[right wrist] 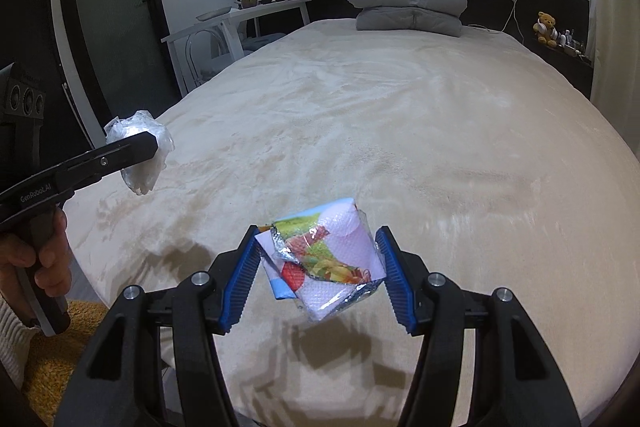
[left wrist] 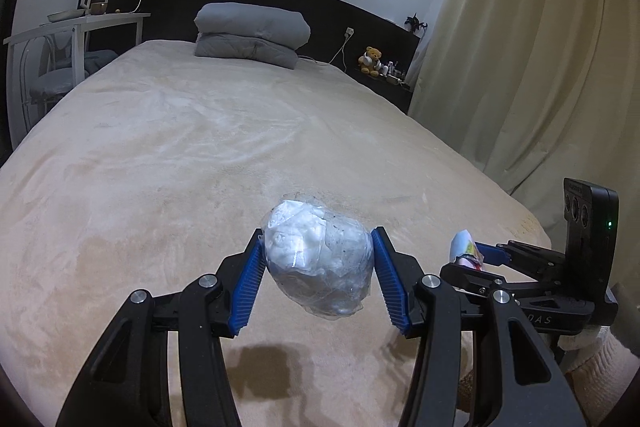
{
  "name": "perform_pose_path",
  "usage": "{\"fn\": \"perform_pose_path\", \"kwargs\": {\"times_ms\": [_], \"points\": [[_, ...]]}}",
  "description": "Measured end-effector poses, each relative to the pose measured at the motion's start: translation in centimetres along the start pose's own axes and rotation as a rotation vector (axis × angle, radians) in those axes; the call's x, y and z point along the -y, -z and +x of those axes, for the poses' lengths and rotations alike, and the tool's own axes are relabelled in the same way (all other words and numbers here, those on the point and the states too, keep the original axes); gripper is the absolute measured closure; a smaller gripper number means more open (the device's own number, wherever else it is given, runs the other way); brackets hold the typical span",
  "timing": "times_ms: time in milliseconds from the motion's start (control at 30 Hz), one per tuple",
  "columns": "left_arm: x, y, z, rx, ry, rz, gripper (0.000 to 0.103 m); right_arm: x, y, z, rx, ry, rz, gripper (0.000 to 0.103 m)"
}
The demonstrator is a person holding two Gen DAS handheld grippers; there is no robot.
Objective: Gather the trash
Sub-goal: 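Carry the white bag and colorful packet down over the clear bag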
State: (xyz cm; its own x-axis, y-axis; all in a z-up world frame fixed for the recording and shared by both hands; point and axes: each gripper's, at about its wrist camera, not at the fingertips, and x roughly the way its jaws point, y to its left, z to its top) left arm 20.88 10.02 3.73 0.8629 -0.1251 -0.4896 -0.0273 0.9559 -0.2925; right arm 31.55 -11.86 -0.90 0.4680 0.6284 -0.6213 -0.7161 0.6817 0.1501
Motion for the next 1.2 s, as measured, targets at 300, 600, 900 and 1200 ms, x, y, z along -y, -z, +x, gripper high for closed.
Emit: {"fn": "perform_pose_path", "kwargs": {"times_ms": [300, 600, 900, 1200], "points": [[3.0, 3.3, -3.2, 0.005, 0.023, 0.003, 0.051, -0.8, 3.9, -4.2, 0.025, -0.005, 0.025, 0.045], [6.1, 6.4, -5.5, 0.01, 0.056, 0.005, 0.051, -1.6, 7.6, -7.9, 0.048, -0.013, 0.051, 0.045], [8.4, 9.4, -6.6, -0.016, 0.078, 0.018, 0.051, -2.6, 10.0, -9.8, 0.037, -0.022, 0.045, 0.045], [8.6, 11.6, -5.8, -0.085, 0.067, 0.022, 0.051, -3.2, 11.9, -9.5, -0.025, -0.032, 0.051, 0.045]]}}
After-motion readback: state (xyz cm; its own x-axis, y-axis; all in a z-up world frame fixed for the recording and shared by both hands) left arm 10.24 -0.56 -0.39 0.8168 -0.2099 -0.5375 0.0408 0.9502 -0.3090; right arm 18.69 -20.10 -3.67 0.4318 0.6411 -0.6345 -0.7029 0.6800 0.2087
